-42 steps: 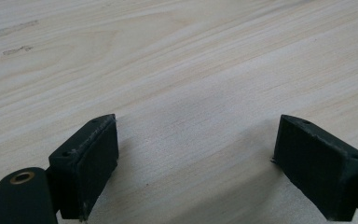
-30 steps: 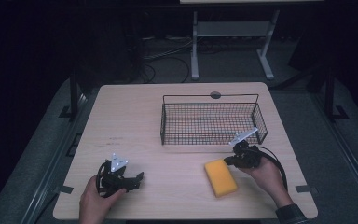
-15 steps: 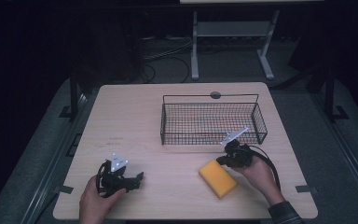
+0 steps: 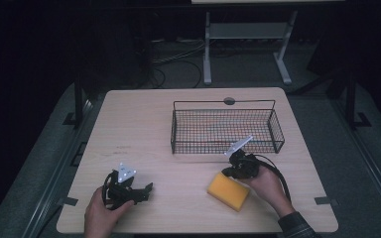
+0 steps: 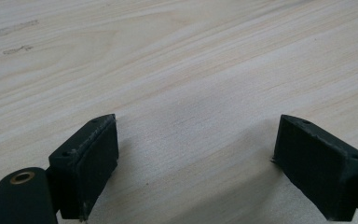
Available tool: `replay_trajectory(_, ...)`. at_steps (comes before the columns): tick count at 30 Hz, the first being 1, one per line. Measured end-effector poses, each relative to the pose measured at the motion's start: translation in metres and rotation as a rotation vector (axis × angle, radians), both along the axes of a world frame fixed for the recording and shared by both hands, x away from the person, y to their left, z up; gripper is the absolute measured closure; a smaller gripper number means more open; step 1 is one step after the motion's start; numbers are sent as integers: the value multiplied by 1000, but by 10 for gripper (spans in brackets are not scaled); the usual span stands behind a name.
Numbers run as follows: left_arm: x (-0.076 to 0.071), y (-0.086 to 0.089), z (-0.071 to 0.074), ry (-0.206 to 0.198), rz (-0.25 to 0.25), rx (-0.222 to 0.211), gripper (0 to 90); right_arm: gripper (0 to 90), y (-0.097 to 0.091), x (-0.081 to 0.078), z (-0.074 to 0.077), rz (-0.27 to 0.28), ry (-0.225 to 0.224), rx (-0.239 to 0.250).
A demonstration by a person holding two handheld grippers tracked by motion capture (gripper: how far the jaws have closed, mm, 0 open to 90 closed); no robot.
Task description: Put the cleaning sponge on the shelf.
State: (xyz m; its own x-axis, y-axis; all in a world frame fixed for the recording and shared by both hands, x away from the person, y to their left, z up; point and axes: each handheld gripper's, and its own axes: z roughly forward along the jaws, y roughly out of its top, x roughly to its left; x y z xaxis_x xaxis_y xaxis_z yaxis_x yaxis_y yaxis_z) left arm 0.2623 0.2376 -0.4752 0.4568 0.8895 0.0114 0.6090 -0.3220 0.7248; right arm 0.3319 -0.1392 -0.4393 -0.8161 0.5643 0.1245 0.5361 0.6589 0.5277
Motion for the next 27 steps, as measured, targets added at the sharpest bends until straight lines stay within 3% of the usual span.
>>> replay_trajectory(12,0,0,0,0,1,0,128,884,-4,0,3,-11,-2,-4)
replay_trajectory(16,0,0,0,0,1,0,128,784,-8,0,5,-24,-2,-9)
replay_trajectory(17,0,0,0,0,1,0,128,700,-11,-1,7,-42,-1,-8)
replay_trajectory(18,0,0,0,0,1,0,128,700,-11,-1,7,-42,-1,-8)
replay_trajectory(19,0,0,0,0,1,0,128,610,-14,0,10,-50,0,-16)
replay_trajectory(27,0,0,0,0,1,0,128,309,-23,-4,18,-83,26,-10)
